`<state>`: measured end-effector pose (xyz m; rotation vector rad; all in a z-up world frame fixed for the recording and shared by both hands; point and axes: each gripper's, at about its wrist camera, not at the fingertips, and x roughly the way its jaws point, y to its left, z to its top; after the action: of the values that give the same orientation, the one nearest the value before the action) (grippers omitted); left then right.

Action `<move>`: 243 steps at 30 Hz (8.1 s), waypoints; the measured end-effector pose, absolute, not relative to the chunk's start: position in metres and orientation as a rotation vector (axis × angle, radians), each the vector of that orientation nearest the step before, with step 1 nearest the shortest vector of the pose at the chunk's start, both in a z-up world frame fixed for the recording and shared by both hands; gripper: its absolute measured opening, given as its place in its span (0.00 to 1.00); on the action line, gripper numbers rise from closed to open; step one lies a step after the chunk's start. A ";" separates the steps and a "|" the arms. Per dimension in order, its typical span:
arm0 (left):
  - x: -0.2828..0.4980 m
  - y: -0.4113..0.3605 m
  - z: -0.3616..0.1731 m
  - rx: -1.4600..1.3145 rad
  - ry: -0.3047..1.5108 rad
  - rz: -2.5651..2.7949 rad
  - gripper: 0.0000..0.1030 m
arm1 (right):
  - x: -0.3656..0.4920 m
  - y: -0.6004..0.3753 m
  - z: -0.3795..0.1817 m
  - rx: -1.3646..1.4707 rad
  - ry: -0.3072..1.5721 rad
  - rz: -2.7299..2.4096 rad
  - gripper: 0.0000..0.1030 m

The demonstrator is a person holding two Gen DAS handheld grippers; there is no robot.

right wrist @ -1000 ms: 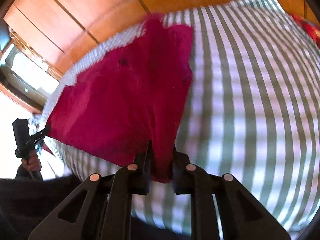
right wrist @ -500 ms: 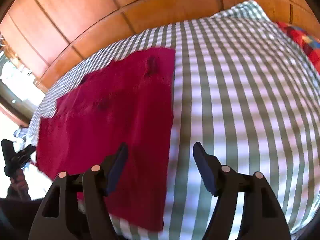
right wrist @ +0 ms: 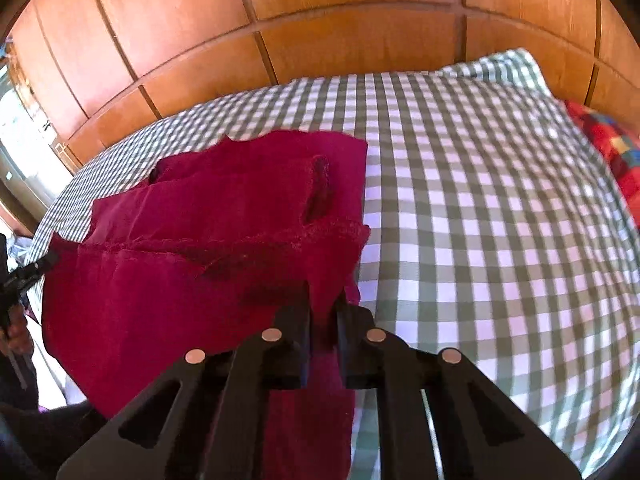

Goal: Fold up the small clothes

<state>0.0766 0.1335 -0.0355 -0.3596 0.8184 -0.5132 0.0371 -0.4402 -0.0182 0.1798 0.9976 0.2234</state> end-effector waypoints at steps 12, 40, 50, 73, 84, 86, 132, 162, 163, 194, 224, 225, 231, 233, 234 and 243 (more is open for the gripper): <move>0.122 0.140 0.031 -0.295 0.676 -0.433 0.07 | 0.117 -0.440 0.030 0.202 0.842 0.208 0.07; 0.057 0.166 -0.026 -0.275 0.886 -0.502 0.56 | 0.069 -0.457 -0.033 0.344 1.002 0.255 0.62; 0.031 0.129 -0.057 -0.147 0.905 -0.550 0.31 | 0.017 -0.446 -0.050 0.318 1.100 0.345 0.59; 0.013 0.159 -0.076 -0.230 0.942 -0.502 0.07 | -0.001 -0.455 -0.066 0.277 1.133 0.337 0.11; 0.025 0.181 -0.028 -0.276 0.833 -0.372 0.08 | 0.008 -0.471 -0.032 0.295 1.061 0.305 0.39; 0.031 0.170 -0.021 -0.266 0.810 -0.379 0.08 | 0.024 -0.473 -0.028 0.318 1.030 0.274 0.42; 0.098 0.045 -0.024 0.109 0.806 -0.177 0.08 | 0.143 -0.440 -0.043 0.286 0.963 0.100 0.46; 0.161 0.040 -0.059 0.123 0.887 -0.087 0.10 | 0.159 -0.451 -0.103 0.202 0.948 -0.035 0.00; 0.160 0.041 -0.057 0.115 0.885 -0.086 0.10 | 0.158 -0.452 -0.103 0.207 0.950 -0.035 0.00; 0.076 0.037 -0.029 -0.014 0.833 -0.158 0.27 | 0.054 -0.508 -0.126 0.757 1.068 0.500 0.67; 0.088 0.082 -0.036 -0.086 0.910 -0.017 0.10 | 0.058 -0.508 -0.135 0.704 1.025 0.468 0.31; 0.091 0.087 -0.040 -0.116 0.935 -0.021 0.09 | 0.057 -0.506 -0.136 0.701 1.024 0.467 0.31; 0.077 0.092 -0.023 -0.194 0.839 -0.092 0.09 | 0.058 -0.504 -0.136 0.721 1.034 0.471 0.31; 0.075 0.086 -0.020 -0.146 0.820 -0.096 0.09 | 0.059 -0.506 -0.134 0.717 1.037 0.472 0.31; 0.075 0.084 -0.020 -0.136 0.819 -0.110 0.09 | 0.059 -0.505 -0.133 0.713 1.038 0.469 0.31; 0.079 0.058 -0.037 -0.036 0.889 -0.115 0.09 | 0.060 -0.502 -0.128 0.695 1.040 0.452 0.30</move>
<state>0.0790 0.0577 -0.0368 -0.0364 0.8895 -0.1148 0.0602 -0.5020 -0.1276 0.6955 1.0401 0.4524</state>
